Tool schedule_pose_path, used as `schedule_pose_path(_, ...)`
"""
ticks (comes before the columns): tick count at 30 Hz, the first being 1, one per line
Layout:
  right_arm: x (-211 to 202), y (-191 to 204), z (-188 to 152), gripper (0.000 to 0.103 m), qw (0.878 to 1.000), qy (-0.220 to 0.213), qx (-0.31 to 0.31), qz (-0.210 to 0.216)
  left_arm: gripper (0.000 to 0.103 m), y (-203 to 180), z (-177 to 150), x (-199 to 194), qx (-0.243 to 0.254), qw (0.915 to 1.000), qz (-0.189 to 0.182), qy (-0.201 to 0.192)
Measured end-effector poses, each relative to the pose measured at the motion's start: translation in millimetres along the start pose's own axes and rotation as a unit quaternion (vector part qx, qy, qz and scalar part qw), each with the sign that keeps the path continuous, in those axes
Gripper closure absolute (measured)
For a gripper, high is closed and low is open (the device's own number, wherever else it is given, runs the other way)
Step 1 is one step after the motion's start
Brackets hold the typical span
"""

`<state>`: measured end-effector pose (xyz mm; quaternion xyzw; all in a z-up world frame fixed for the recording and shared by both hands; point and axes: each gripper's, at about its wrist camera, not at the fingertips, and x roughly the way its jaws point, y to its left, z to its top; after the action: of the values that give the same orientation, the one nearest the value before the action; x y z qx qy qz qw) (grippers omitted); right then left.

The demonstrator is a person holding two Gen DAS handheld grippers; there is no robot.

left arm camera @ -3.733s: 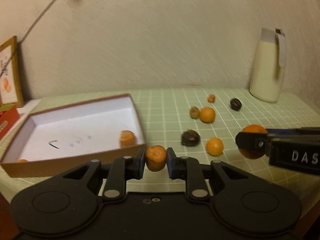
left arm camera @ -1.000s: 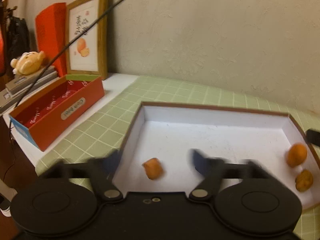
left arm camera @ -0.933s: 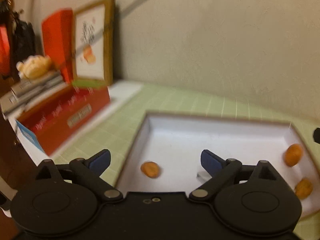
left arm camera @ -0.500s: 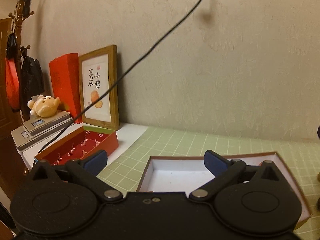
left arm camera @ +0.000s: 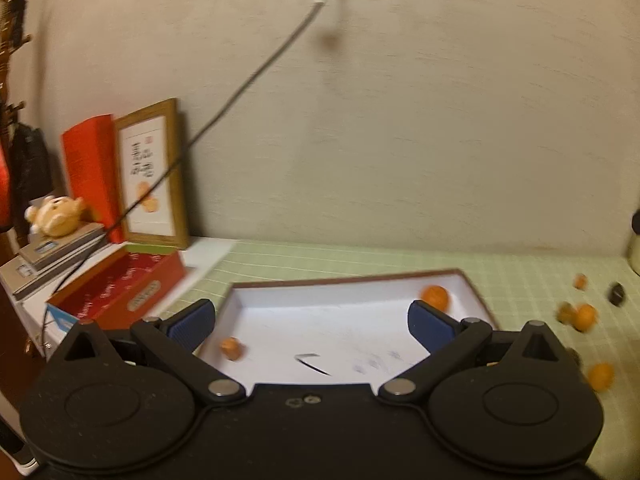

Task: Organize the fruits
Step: 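Lift both open tools away from the box, then move both open tools toward the remaining fruits on the table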

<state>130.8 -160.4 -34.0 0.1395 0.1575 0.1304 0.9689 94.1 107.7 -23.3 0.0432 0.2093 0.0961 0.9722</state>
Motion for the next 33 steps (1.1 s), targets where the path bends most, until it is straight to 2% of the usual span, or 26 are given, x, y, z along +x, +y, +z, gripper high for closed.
schedule_pose_path(5, -33, -42, -1, 0.000, 0.999, 0.002, 0.035, -0.033, 0.006, -36, -7, -13, 0.023, 0.9991, -0.037, 0.000)
schedule_pose_path(8, -51, -61, -6, 0.000, 0.997, -0.008, 0.045, -0.056, 0.011, -62, -11, -18, 0.045, 0.9969, -0.065, -0.001)
schedule_pose_path(9, -55, -65, -7, 0.000, 0.997, -0.001, 0.039, -0.067, 0.016, -70, -12, -18, 0.052, 0.9958, -0.075, 0.002)
schedule_pose_path(11, -61, -72, -11, 0.000, 0.996, 0.010, 0.035, -0.084, 0.018, -86, -15, -17, 0.061, 0.9937, -0.094, 0.009)
schedule_pose_path(16, -75, -87, -25, 0.000, 0.993, 0.031, 0.038, -0.112, 0.018, -117, -18, -12, 0.077, 0.9890, -0.126, 0.011)
schedule_pose_path(19, -75, -89, -32, 0.001, 0.992, 0.041, 0.041, -0.111, 0.019, -129, -21, -7, 0.077, 0.9870, -0.140, 0.018)
schedule_pose_path(20, -75, -87, -33, 0.004, 0.993, 0.041, 0.037, -0.109, 0.019, -132, -22, -5, 0.075, 0.9866, -0.144, 0.019)
schedule_pose_path(21, -75, -85, -34, 0.013, 0.993, 0.040, 0.029, -0.109, 0.019, -134, -22, -2, 0.072, 0.9863, -0.147, 0.022)
schedule_pose_path(22, -74, -83, -36, 0.018, 0.993, 0.041, 0.022, -0.111, 0.019, -136, -23, 0, 0.069, 0.9861, -0.149, 0.023)
schedule_pose_path(26, -68, -81, -42, 0.018, 0.994, 0.051, 0.023, -0.099, 0.019, -141, -27, 5, 0.068, 0.9866, -0.145, 0.027)
schedule_pose_path(30, -55, -74, -49, 0.033, 0.994, 0.070, 0.016, -0.079, 0.019, -141, -24, 9, 0.064, 0.9891, -0.130, 0.026)
schedule_pose_path(33, -43, -69, -53, 0.038, 0.994, 0.085, 0.013, -0.068, 0.019, -138, -23, 12, 0.065, 0.9904, -0.119, 0.023)
